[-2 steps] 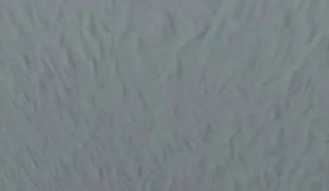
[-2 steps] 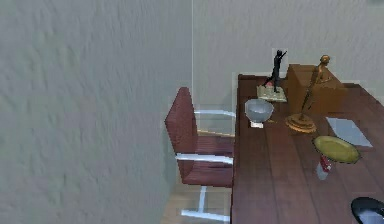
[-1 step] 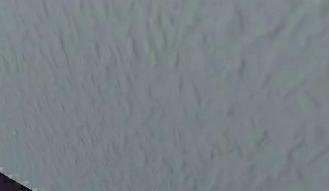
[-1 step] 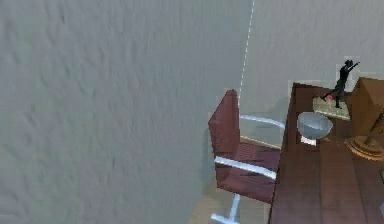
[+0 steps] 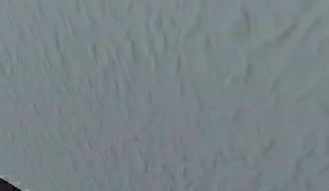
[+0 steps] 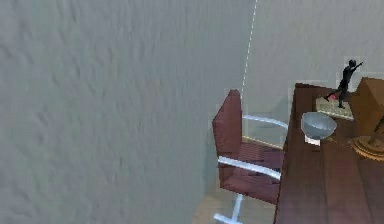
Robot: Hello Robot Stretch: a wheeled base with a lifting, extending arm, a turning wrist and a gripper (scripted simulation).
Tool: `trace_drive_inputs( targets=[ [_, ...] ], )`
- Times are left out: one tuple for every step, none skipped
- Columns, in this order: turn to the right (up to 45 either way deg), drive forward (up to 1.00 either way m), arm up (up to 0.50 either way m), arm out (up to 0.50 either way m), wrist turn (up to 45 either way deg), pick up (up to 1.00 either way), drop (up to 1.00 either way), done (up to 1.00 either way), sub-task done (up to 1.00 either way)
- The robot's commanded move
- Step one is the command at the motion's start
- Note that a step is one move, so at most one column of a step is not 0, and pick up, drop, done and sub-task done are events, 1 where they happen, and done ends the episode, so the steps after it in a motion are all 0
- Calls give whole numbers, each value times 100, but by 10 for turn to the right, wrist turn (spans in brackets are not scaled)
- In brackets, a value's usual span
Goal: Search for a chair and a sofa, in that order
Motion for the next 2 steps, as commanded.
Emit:
trace_drive_inputs(
  targets=[
    [-450,0,0,0,0,0,0,0,0],
    [-450,0,0,0,0,0,0,0,0]
  ],
)
